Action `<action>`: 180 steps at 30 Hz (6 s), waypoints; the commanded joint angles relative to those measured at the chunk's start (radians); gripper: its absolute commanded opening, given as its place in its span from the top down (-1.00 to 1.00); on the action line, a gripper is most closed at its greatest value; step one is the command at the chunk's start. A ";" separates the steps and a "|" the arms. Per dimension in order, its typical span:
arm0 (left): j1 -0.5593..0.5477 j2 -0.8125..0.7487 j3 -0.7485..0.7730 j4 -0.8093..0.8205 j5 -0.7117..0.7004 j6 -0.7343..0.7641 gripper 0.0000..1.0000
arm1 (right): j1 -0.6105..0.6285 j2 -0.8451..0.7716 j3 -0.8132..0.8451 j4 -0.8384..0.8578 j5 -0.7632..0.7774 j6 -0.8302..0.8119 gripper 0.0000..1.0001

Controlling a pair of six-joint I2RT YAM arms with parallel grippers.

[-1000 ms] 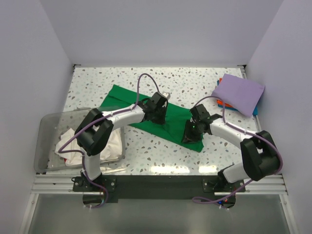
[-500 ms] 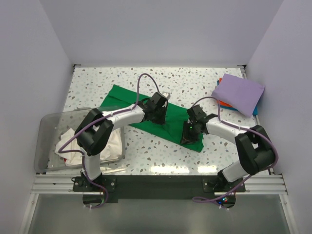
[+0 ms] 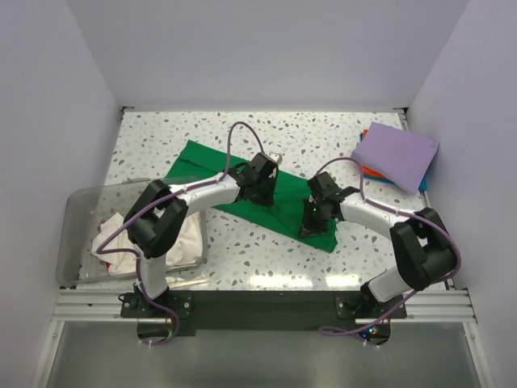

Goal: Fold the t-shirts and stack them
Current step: Fold the tshirt

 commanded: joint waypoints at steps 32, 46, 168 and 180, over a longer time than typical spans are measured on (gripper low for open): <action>0.145 -0.018 0.220 -0.091 -0.022 0.089 -0.70 | -0.150 -0.107 0.301 -0.290 0.188 -0.173 -0.17; 0.455 0.196 0.369 -0.091 -0.045 0.203 -0.88 | -0.445 0.075 0.335 -0.067 0.168 -0.269 -0.10; 0.535 0.155 0.110 0.158 0.087 0.200 -0.92 | -0.250 0.632 0.783 -0.208 0.137 -0.177 -0.29; 0.427 0.125 0.056 0.138 0.146 0.065 -0.91 | -0.310 0.816 1.019 -0.363 0.306 -0.151 -0.30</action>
